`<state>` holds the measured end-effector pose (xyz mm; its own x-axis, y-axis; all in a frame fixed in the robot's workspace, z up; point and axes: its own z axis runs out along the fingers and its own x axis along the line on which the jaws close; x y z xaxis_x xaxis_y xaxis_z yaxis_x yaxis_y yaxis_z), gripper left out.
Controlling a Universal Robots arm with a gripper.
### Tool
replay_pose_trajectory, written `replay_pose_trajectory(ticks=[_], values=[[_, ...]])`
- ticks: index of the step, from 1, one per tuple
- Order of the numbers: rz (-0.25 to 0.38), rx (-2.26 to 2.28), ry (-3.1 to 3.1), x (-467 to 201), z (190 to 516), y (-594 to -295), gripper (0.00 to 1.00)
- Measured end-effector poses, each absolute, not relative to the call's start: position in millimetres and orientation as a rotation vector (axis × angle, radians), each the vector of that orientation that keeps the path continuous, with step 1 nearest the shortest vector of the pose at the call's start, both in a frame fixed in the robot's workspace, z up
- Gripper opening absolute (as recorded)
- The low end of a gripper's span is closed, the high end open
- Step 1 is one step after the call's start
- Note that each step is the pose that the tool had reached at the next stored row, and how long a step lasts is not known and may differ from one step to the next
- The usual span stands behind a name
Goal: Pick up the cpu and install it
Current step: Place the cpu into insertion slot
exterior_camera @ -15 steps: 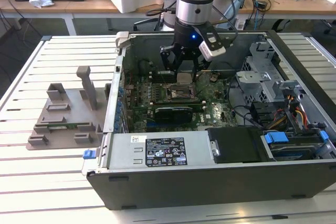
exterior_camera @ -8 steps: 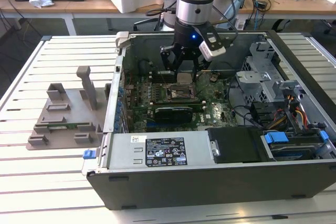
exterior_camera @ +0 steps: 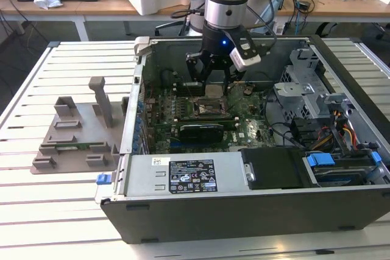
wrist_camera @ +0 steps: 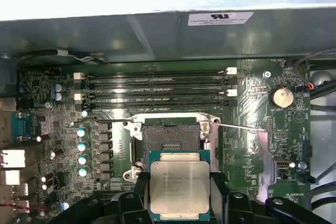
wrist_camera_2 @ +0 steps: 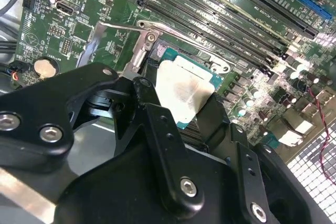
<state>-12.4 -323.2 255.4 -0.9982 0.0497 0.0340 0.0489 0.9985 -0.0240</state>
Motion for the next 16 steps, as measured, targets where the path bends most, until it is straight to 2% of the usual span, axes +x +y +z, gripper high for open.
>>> replay_pose_trajectory(ticks=[16], values=[[0.046,-0.438,-3.073,-12.4,255.3,-323.2,0.55]])
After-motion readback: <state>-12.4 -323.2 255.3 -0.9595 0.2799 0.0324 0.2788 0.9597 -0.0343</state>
